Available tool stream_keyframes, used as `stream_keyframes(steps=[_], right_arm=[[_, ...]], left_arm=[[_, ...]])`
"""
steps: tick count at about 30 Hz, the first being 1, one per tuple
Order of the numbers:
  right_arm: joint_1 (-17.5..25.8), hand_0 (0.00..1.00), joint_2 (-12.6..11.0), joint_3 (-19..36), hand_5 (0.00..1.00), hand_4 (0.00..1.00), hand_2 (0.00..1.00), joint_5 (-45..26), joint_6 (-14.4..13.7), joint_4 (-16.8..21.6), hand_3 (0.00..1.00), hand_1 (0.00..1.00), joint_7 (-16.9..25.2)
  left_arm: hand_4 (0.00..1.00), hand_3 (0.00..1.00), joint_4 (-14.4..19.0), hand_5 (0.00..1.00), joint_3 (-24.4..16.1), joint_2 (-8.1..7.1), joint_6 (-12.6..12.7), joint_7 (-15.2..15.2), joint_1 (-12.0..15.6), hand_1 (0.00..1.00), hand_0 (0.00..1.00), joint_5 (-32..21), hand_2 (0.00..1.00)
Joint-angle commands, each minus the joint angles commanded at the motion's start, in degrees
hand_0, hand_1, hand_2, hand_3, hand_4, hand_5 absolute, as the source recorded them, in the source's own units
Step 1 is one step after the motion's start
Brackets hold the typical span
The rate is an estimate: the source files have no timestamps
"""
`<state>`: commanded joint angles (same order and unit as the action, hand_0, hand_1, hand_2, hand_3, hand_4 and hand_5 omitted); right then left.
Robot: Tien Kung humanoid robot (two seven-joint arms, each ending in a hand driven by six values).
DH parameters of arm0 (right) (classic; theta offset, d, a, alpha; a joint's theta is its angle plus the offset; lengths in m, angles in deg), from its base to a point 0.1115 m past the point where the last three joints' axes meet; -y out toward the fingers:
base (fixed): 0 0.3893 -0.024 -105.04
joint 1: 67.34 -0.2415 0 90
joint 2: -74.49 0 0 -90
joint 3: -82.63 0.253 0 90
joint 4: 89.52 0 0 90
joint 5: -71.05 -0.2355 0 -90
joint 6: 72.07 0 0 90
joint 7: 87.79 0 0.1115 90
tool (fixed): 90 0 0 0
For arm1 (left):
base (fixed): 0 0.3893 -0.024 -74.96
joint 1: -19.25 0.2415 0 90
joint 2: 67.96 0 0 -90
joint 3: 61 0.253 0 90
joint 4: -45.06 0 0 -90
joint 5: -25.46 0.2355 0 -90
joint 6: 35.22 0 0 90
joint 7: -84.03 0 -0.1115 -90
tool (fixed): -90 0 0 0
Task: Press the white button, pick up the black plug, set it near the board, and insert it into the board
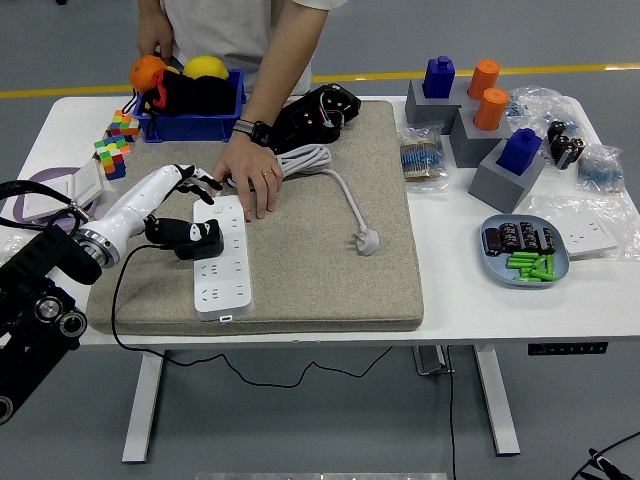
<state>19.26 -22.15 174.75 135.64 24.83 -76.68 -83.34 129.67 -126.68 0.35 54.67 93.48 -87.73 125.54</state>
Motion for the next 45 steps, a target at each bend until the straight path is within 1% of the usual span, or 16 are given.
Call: stream_keyframes(steps=[2,5,9,11,14,16,19,21,26,28,29,35,40,45], right_arm=[[0.0,0.726,0.0,0.0,0.502,0.741,0.533,0.0,0.0,0.0,0.673,0.588,0.0],[0.0,0.725,0.0,0.0,0.501,0.739,0.532,0.0,0.0,0.0,0.671,0.587,0.0],[-0.1,0.725,-0.1,0.1,0.501,0.739,0.532,0.1,0.1,0.0,0.671,0.587,-0.1],[-0.2,0.725,-0.2,0.0,0.500,0.739,0.532,0.0,0.2,0.1,0.672,0.586,-0.2],[-0.5,0.725,-0.2,0.3,0.500,0.739,0.532,0.1,0.2,0.1,0.672,0.586,-0.2],[-0.6,0.725,-0.2,0.2,0.500,0.739,0.532,0.0,0.3,0.1,0.672,0.586,-0.4],[-0.6,0.726,-0.3,0.0,0.498,0.738,0.532,-0.1,0.5,0.1,0.671,0.588,-0.5],[-0.7,0.726,-0.5,0.0,0.498,0.738,0.532,-0.2,0.5,0.1,0.671,0.588,-0.6],[-1.1,0.726,-0.6,-0.9,0.498,0.738,0.532,-0.8,0.3,0.7,0.672,0.587,-0.6],[-1.2,0.726,-0.6,-1.3,0.498,0.738,0.532,-1.2,0.2,0.9,0.672,0.587,-0.5],[-1.2,0.725,-0.7,-1.5,0.498,0.739,0.532,-1.3,0.2,1.0,0.672,0.586,-0.5],[-1.6,0.725,-0.7,-1.7,0.497,0.739,0.534,-1.1,0.2,0.9,0.674,0.592,-0.6],[-2.0,0.725,-0.9,-2.1,0.497,0.739,0.534,-1.3,0.1,1.0,0.674,0.592,-0.5],[-2.1,0.725,-0.9,-2.0,0.497,0.738,0.536,-1.4,0.0,1.1,0.673,0.590,-0.5]], left_arm=[[0.729,0.640,-0.6,0.002,-1.5,0.20,0.1,-0.2,0.0,0.677,0.693,0.1,0.551],[0.730,0.640,-2.8,0.002,-4.7,0.91,0.3,-0.7,-0.2,0.675,0.687,0.0,0.550],[0.730,0.640,-5.9,0.002,-9.5,2.70,-0.2,-0.1,-0.4,0.675,0.687,0.4,0.550],[0.731,0.640,-6.6,0.002,-11.4,3.54,-0.4,0.2,-0.3,0.682,0.700,0.9,0.560],[0.731,0.640,-6.8,0.002,-14.0,4.92,-0.6,0.7,-0.1,0.682,0.700,1.3,0.560],[0.731,0.640,-6.9,0.002,-14.4,5.23,-0.6,0.9,-0.2,0.682,0.700,1.3,0.560],[0.732,0.643,-7.5,0.002,-12.9,5.04,-0.8,1.1,-1.0,0.687,0.707,0.8,0.567],[0.732,0.643,-7.4,0.002,-12.6,5.21,-0.7,0.9,-1.2,0.687,0.707,0.6,0.567],[0.734,0.646,-6.6,0.002,-13.9,6.02,-0.5,0.9,-0.9,0.698,0.713,1.2,0.578],[0.734,0.646,-6.2,0.002,-14.4,5.99,-0.4,0.9,-0.9,0.698,0.713,1.4,0.578],[0.739,0.651,-6.0,0.002,-14.6,5.96,-0.4,0.9,-0.9,0.718,0.724,1.5,0.604],[0.745,0.653,-5.4,0.002,-15.9,6.03,-0.2,0.7,-0.7,0.721,0.728,1.8,0.615],[0.745,0.653,-5.0,0.002,-17.7,6.36,0.0,0.6,-0.4,0.721,0.728,2.3,0.615],[0.752,0.657,-4.8,0.002,-18.2,6.34,0.1,0.4,-0.5,0.724,0.729,2.5,0.620]])
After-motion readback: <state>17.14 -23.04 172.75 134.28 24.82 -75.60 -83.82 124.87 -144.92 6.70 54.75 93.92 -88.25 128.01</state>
